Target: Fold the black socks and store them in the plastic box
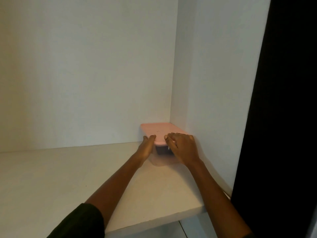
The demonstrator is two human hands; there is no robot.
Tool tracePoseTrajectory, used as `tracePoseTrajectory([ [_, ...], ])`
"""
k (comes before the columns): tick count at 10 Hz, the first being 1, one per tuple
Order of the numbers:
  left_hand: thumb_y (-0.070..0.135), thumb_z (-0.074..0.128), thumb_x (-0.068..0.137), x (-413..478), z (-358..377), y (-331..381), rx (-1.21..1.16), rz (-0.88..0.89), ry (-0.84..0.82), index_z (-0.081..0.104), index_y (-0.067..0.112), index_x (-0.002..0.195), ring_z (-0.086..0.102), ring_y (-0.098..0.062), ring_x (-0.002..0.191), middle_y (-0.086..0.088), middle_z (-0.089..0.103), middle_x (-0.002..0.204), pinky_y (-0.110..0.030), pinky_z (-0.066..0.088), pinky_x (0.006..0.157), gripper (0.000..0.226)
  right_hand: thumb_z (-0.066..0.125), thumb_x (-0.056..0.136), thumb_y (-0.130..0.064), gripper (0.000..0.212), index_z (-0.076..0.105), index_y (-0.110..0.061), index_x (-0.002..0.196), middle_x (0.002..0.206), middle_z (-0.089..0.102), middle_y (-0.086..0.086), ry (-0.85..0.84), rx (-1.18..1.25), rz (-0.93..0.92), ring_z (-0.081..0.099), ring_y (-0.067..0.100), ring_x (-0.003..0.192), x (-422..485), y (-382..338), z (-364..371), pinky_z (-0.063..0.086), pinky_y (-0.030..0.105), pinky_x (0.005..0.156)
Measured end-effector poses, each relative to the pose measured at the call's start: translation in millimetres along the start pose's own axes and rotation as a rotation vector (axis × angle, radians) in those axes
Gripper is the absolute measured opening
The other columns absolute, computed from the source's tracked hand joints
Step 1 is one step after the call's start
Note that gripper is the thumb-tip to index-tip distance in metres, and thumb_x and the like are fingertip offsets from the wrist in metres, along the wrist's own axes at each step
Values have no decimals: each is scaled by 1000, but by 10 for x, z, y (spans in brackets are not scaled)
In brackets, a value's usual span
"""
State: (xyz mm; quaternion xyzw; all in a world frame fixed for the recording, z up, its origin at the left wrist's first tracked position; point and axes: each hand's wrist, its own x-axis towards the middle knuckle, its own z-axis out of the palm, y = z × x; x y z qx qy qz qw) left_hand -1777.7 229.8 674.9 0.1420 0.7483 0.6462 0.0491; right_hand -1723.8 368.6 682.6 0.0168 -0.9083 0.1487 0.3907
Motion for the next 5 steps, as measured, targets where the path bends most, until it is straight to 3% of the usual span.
tracePoseTrajectory([
  [1,50,31,97,-32,15,-23,-79,-4,-12,17,24,151,40,-30,134,-8,39,149,-44,35,112,62,12,82,-72,85,72,-17,107,103,75,1,12,4,-6,69,19,92,-23,-18,-14,49,36,92],
  [3,46,9,100,-342,-24,72,-164,31,-30,15,23,152,19,-25,147,-4,22,159,-37,21,116,57,18,84,-54,71,75,-14,98,95,77,4,67,-14,-11,69,24,86,-51,-78,-21,45,34,85],
  [4,61,8,93,-331,-130,65,-18,-7,54,9,23,153,15,-28,149,-5,13,161,-43,16,120,71,19,83,-45,64,73,-12,84,84,76,8,91,-9,-3,67,29,80,-42,-123,-14,40,34,77],
  [5,62,13,93,-341,-284,1,212,-41,208,6,18,154,14,-31,149,-8,9,162,-46,12,120,76,36,88,-31,41,71,-12,101,104,73,10,101,-19,65,64,28,99,-7,-137,-28,37,39,91],
])
